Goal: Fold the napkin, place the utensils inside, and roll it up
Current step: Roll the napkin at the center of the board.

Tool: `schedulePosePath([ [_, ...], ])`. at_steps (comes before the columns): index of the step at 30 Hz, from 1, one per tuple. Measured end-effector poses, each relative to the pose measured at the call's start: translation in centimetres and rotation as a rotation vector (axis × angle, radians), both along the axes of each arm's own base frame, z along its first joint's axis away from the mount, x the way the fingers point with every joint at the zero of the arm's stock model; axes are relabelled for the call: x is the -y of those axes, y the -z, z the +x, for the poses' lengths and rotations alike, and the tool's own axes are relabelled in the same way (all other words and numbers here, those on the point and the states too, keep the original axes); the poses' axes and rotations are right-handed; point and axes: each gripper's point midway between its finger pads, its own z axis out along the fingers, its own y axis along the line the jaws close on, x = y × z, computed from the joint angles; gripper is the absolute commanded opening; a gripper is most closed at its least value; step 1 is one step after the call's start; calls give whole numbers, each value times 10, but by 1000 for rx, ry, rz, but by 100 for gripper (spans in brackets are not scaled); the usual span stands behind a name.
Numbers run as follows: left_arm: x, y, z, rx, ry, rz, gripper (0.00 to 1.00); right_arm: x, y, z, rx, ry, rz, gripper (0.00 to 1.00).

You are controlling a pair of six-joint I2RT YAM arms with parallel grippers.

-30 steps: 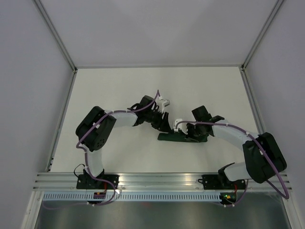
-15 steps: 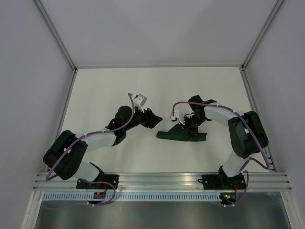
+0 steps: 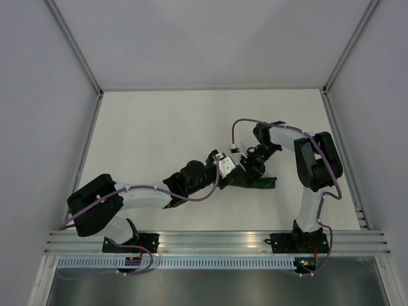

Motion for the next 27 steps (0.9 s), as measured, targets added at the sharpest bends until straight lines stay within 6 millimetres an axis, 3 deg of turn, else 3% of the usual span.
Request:
schedulePosePath([
  [2,12,7,-2,63,30,81,77,0,0,0,-24,7,4,5],
  [6,33,45,-16,134,118,246,80,1,0,0,-58,21,15,4],
  [9,41,79,-28,146,191,376,81,1,0,0,-75,29,20,4],
  [12,45,101,-29,146,235,460,82,2,1,-1,-90,36,24,4],
  [19,57,120,-24,177,288,551,75,3,1,-4,-115,45,26,4],
  [23,64,124,-22,161,316,565,58,3,1,-4,-124,47,26,4],
  [27,67,128,-18,132,336,572,52,3,1,-5,-135,50,26,4],
])
